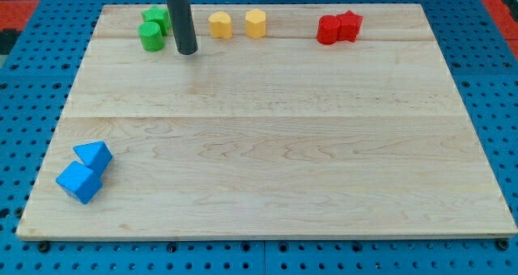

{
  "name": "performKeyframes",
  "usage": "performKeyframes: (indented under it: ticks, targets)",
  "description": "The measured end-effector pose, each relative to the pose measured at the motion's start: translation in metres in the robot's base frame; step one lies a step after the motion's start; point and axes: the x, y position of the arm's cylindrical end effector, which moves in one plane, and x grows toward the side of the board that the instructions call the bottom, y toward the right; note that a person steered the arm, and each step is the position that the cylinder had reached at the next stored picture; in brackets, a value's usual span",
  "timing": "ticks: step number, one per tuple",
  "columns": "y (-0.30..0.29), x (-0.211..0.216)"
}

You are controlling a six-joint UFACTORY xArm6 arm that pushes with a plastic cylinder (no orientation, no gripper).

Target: Point your arm to the green circle

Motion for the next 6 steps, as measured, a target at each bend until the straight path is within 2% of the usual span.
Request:
performKeyframes:
  ticks: [2, 3, 4, 6]
  targets:
    - [-0.006, 0.001]
    - [-0.006, 0.017]
    - [-0.053, 0.035]
    - [-0.104, -0.055]
